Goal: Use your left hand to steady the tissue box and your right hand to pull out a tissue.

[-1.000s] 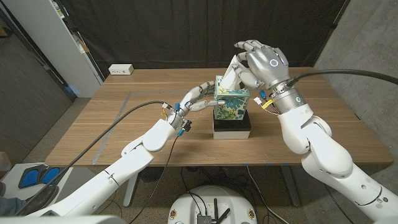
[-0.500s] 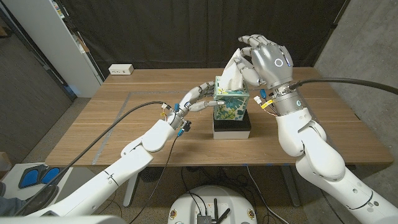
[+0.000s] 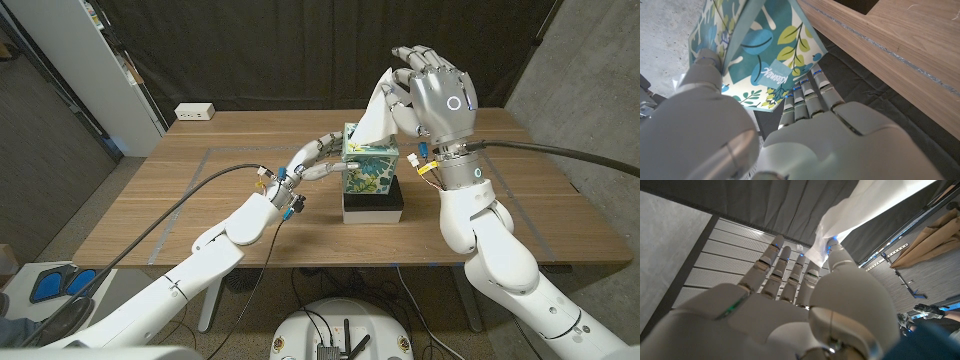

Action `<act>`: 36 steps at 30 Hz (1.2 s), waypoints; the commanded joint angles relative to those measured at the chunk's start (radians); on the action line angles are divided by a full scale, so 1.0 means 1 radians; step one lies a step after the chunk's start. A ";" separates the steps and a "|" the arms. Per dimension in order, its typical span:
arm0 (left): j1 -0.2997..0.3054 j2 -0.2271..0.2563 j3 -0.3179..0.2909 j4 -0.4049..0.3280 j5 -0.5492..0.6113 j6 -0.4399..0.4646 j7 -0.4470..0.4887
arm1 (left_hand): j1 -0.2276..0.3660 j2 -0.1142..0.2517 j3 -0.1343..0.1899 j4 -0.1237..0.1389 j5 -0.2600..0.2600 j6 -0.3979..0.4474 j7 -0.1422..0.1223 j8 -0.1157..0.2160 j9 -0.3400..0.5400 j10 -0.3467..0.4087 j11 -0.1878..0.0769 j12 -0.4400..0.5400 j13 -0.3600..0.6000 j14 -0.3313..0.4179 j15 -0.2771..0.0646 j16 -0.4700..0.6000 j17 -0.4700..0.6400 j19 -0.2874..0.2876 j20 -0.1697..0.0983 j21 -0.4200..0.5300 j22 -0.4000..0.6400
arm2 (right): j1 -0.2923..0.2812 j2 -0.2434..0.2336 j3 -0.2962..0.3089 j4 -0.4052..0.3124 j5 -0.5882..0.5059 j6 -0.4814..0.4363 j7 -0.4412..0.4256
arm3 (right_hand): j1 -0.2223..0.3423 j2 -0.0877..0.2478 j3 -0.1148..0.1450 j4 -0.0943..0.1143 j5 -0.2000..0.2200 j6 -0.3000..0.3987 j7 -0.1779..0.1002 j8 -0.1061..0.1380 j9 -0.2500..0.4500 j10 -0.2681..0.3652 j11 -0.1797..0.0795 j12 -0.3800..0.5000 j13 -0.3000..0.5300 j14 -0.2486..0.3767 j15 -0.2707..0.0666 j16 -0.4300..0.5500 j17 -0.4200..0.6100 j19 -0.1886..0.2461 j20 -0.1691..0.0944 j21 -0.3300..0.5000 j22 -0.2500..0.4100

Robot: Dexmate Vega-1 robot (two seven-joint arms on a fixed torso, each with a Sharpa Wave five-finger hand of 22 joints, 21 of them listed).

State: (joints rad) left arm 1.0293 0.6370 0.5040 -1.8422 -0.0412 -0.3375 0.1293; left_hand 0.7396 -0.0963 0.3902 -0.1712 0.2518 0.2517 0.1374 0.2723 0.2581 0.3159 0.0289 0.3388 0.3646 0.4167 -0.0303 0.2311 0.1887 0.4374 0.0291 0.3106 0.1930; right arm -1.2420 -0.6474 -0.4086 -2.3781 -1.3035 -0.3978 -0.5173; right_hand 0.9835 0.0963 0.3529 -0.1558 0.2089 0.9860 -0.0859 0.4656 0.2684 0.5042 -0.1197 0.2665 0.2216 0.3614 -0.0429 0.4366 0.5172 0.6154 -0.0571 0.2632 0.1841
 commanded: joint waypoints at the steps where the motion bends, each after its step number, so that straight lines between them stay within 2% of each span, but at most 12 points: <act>1: 0.018 0.016 -0.017 -0.012 -0.023 -0.014 -0.008 | 0.165 0.169 0.004 0.000 0.005 0.008 0.009 0.006 0.004 0.004 -0.006 -0.003 0.003 0.005 -0.007 0.002 0.004 0.002 0.004 -0.001 0.001 | 0.030 0.025 -0.038 0.016 -0.052 -0.024 -0.042 | -0.009 -0.003 -0.005 -0.003 0.004 -0.002 -0.005 -0.004 0.001 0.005 0.000 0.004 0.005 0.011 -0.088 0.004 0.003 0.010 -0.011 0.008 0.001; 10: 0.032 0.054 -0.041 -0.030 -0.044 -0.025 -0.038 | 0.166 0.169 0.003 0.000 0.005 0.009 0.008 0.005 0.005 0.004 -0.009 -0.004 0.005 0.005 -0.007 0.001 0.004 0.000 0.003 -0.003 0.001 | 0.058 0.090 -0.096 0.044 -0.156 -0.090 -0.067 | -0.015 -0.004 -0.009 -0.001 0.006 0.004 -0.014 -0.004 -0.003 0.007 -0.003 0.003 0.007 0.010 -0.091 0.002 0.002 0.007 -0.010 0.007 0.001; 14: 0.038 0.052 -0.042 -0.035 -0.036 -0.007 -0.028 | 0.166 0.169 0.003 0.000 0.005 0.009 0.006 0.005 0.005 0.005 -0.010 -0.004 0.006 0.006 -0.007 0.000 0.004 -0.008 0.005 -0.007 0.001 | 0.057 0.077 -0.080 0.043 -0.077 -0.056 -0.108 | -0.016 -0.005 -0.010 -0.001 0.007 0.005 -0.017 -0.004 -0.004 0.009 -0.004 0.003 0.008 0.010 -0.093 0.001 0.001 0.006 -0.009 0.006 0.001; 17: 0.037 0.038 -0.033 -0.015 -0.020 -0.031 -0.018 | 0.167 0.169 0.003 0.000 0.005 0.009 0.006 0.005 0.006 0.005 -0.011 -0.004 0.006 0.006 -0.009 0.000 0.004 -0.012 0.004 -0.009 0.000 | 0.062 0.069 -0.078 0.055 -0.081 -0.053 -0.143 | -0.018 -0.004 -0.010 -0.001 0.008 0.004 -0.019 -0.005 -0.005 0.009 -0.004 0.003 0.008 0.011 -0.093 0.001 0.000 0.005 -0.008 0.006 0.001; 20: 0.061 0.014 -0.037 -0.019 0.017 -0.019 0.044 | 0.168 0.170 0.003 0.000 0.005 0.009 0.007 0.004 0.006 0.006 -0.010 -0.005 0.007 0.005 -0.010 -0.001 0.004 -0.005 -0.002 -0.007 0.000 | 0.058 0.058 -0.072 0.048 -0.072 -0.049 -0.156 | -0.020 -0.004 -0.012 0.000 0.008 0.004 -0.021 -0.006 -0.007 0.011 -0.005 0.004 0.009 0.012 -0.094 0.002 0.001 0.004 -0.008 0.005 0.001; 22: 0.054 0.012 -0.032 -0.009 -0.014 -0.027 0.018 | 0.169 0.169 0.003 0.000 0.005 0.008 0.006 0.004 0.006 0.005 -0.010 -0.005 0.007 0.005 -0.010 -0.001 0.004 -0.006 -0.003 -0.007 0.000 | 0.062 0.045 -0.066 0.051 -0.069 -0.040 -0.169 | -0.020 -0.004 -0.012 0.000 0.008 0.003 -0.020 -0.007 -0.007 0.011 -0.004 0.003 0.010 0.013 -0.095 0.002 0.002 0.003 -0.008 0.004 0.001; 24: 0.051 0.014 -0.031 -0.014 0.011 -0.022 0.027 | 0.169 0.170 0.002 0.000 0.005 0.009 0.006 0.004 0.006 0.004 -0.010 -0.006 0.007 0.002 -0.009 -0.002 0.004 -0.008 -0.006 -0.009 -0.001 | 0.064 0.059 -0.073 0.049 -0.094 -0.064 -0.153 | -0.021 -0.004 -0.013 0.000 0.009 0.003 -0.021 -0.007 -0.008 0.011 -0.005 0.003 0.011 0.015 -0.095 0.003 0.002 0.000 -0.006 0.003 0.001; 26: 0.049 0.011 -0.031 -0.010 -0.005 -0.027 0.019 | 0.169 0.169 0.002 -0.001 0.005 0.009 0.006 0.003 0.006 0.004 -0.010 -0.006 0.008 0.001 -0.008 -0.003 0.004 -0.011 -0.006 -0.010 -0.001 | 0.067 0.056 -0.068 0.049 -0.052 -0.043 -0.172 | -0.017 -0.003 -0.011 -0.003 0.011 0.005 -0.024 -0.007 -0.010 0.010 -0.008 0.002 0.012 0.015 -0.100 0.003 0.003 -0.015 0.008 -0.003 0.000; 27: 0.047 0.010 -0.031 -0.009 -0.003 -0.029 0.020 | 0.169 0.169 0.002 0.000 0.005 0.009 0.005 0.003 0.006 0.003 -0.010 -0.007 0.008 -0.001 -0.008 -0.003 0.004 -0.012 -0.006 -0.011 -0.001 | 0.070 0.061 -0.074 0.054 -0.078 -0.057 -0.170 | -0.020 -0.006 -0.012 -0.003 0.011 0.005 -0.026 -0.008 -0.011 0.010 -0.009 0.002 0.013 0.018 -0.103 0.002 0.000 -0.022 0.009 -0.006 0.000; 31: 0.040 0.009 -0.028 -0.002 0.001 -0.030 0.016 | 0.170 0.170 0.001 -0.001 0.005 0.009 0.005 0.003 0.006 0.004 -0.011 -0.007 0.009 0.000 -0.008 -0.003 0.004 -0.012 -0.006 -0.011 -0.002 | 0.073 0.054 -0.076 0.056 -0.090 -0.062 -0.156 | -0.026 -0.008 -0.013 -0.002 0.012 0.008 -0.030 -0.008 -0.014 0.013 -0.009 0.002 0.014 0.017 -0.108 -0.006 -0.006 -0.034 0.003 -0.013 -0.001; 33: 0.035 0.008 -0.025 0.003 -0.003 -0.031 0.009 | 0.170 0.170 0.001 0.000 0.005 0.011 0.005 0.003 0.007 0.005 -0.011 -0.007 0.009 0.001 -0.008 -0.003 0.004 -0.012 -0.005 -0.012 -0.002 | 0.075 0.059 -0.077 0.065 -0.087 -0.064 -0.179 | -0.030 -0.009 -0.013 0.000 0.012 0.009 -0.033 -0.008 -0.015 0.014 -0.013 0.002 0.015 0.018 -0.109 -0.008 -0.009 -0.037 0.002 -0.015 -0.001; 36: 0.035 0.006 -0.024 0.006 -0.004 -0.032 0.008 | 0.171 0.170 0.001 0.000 0.005 0.012 0.005 0.004 0.007 0.006 -0.010 -0.007 0.009 0.001 -0.008 -0.003 0.005 -0.012 -0.005 -0.012 -0.002 | 0.071 0.051 -0.071 0.061 -0.051 -0.050 -0.177 | -0.033 -0.009 -0.015 0.001 0.012 0.008 -0.038 -0.010 -0.016 0.013 -0.015 0.000 0.015 0.018 -0.108 -0.009 -0.009 -0.040 0.003 -0.016 -0.001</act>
State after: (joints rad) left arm 1.0737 0.6527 0.4734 -1.8518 -0.0468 -0.3634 0.1403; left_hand 0.7400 -0.0966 0.3864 -0.1728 0.2514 0.2524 0.1381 0.2716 0.2637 0.3158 0.0242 0.3320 0.3699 0.4148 -0.0328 0.2263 0.1882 0.4222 0.0283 0.2991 0.1902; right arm -1.1755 -0.5891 -0.4816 -2.3247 -1.3838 -0.4526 -0.6715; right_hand 0.9606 0.0845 0.3414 -0.1584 0.2166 0.9931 -0.1145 0.4617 0.2506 0.5131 -0.1288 0.2665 0.2354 0.3724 -0.0429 0.4286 0.5051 0.5825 -0.0571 0.2543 0.1813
